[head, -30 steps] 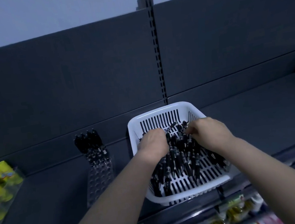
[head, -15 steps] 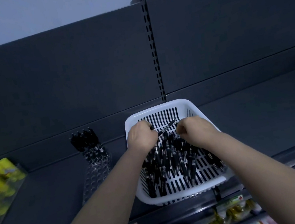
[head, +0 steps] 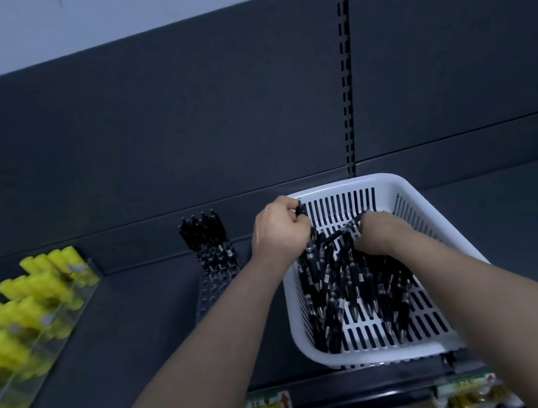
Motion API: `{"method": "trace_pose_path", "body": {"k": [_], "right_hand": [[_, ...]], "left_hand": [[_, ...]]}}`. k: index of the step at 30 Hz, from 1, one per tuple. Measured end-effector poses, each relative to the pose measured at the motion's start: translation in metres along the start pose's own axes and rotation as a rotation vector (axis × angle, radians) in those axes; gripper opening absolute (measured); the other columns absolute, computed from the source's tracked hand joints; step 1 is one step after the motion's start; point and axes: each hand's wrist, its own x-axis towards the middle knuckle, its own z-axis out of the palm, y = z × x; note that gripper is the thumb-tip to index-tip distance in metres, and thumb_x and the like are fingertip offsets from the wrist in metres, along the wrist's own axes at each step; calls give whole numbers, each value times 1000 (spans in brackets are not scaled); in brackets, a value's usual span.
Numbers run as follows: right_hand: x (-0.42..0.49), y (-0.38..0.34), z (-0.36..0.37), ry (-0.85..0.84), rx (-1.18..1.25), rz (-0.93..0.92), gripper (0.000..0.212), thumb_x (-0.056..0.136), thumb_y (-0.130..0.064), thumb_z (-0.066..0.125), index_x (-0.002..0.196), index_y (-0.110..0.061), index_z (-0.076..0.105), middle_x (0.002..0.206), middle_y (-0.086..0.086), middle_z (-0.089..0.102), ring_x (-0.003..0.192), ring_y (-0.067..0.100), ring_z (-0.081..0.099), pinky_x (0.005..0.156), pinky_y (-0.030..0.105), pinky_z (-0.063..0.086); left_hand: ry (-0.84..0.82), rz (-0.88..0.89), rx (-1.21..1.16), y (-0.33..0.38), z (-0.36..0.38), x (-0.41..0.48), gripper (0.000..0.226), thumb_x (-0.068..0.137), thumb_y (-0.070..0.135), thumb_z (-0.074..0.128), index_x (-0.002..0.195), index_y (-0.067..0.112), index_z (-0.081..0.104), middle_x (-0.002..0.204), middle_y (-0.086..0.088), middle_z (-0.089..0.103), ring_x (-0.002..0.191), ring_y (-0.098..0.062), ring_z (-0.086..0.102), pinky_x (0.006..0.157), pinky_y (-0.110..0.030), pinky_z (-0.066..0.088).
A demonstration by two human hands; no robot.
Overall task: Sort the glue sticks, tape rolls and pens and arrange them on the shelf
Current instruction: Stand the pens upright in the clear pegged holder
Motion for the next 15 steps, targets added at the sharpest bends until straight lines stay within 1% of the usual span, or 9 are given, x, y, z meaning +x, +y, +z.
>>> {"method": "trace_pose_path", "body": {"k": [2, 4, 5, 7, 9, 10, 11, 13, 15], "right_hand": [[-3, 0, -5, 13, 34, 1, 14, 85, -26, 62, 86, -12, 63, 85, 4, 65, 77, 19, 62, 64, 26, 48], [-8, -4, -14, 86, 111, -9, 22, 85, -29, 65, 103, -17, 68, 100, 4, 69, 90, 21, 65, 75, 28, 52], [-13, -8, -20, 136, 165, -16, 23, 85, -32, 66, 105, -22, 68, 102, 2, 69, 93, 22, 64, 78, 29, 51], [-26, -19, -35, 227, 271, -58, 18, 86, -35, 65, 104, -30, 67, 100, -2, 68, 92, 20, 62, 77, 27, 47], [-41, -35, -47, 317, 350, -135, 14, 89, -33, 63, 102, -30, 67, 89, -8, 66, 86, 16, 61, 74, 27, 46], [-48, -44, -51, 367, 386, -182, 13, 89, -30, 62, 101, -30, 67, 86, -11, 65, 86, 14, 61, 75, 27, 47], [-55, -54, -55, 418, 413, -234, 12, 88, -28, 63, 100, -29, 67, 84, -13, 63, 89, 12, 61, 78, 27, 47], [-67, -77, -60, 482, 453, -335, 13, 87, -26, 64, 99, -27, 68, 84, -14, 63, 91, 10, 62, 80, 24, 45], [-74, -102, -61, 499, 508, -419, 12, 87, -25, 65, 99, -27, 68, 86, -13, 66, 87, 9, 62, 80, 21, 45]], "left_hand": [[3, 4, -16, -1, -3, 2, 31, 88, 15, 53, 117, 18, 62, 75, 4, 65, 80, -13, 60, 73, -25, 48], [26, 1, -77, -1, -8, 3, 26, 88, 15, 55, 112, 18, 62, 75, 9, 63, 78, -11, 60, 72, -23, 48], [42, -2, -133, -1, -11, 5, 23, 87, 15, 56, 109, 18, 63, 76, 10, 63, 76, -12, 62, 72, -26, 51], [69, 5, -251, -2, -20, 8, 17, 87, 15, 57, 102, 18, 64, 85, 6, 66, 77, -15, 65, 76, -35, 58], [99, 29, -325, -5, -35, 9, 14, 88, 15, 57, 99, 20, 63, 89, 6, 66, 82, -16, 67, 80, -41, 58], [125, 51, -343, -9, -45, 9, 15, 88, 16, 57, 100, 22, 62, 89, 6, 66, 83, -16, 67, 81, -42, 58], [156, 77, -338, -13, -56, 9, 19, 89, 16, 56, 105, 24, 60, 89, 7, 65, 82, -14, 67, 80, -40, 57], [224, 130, -273, -27, -79, 8, 29, 91, 16, 55, 116, 29, 56, 88, 9, 62, 77, -9, 63, 75, -29, 55], [279, 164, -176, -43, -104, 6, 30, 91, 16, 55, 117, 31, 56, 85, 12, 59, 70, -3, 57, 70, -19, 48]]}}
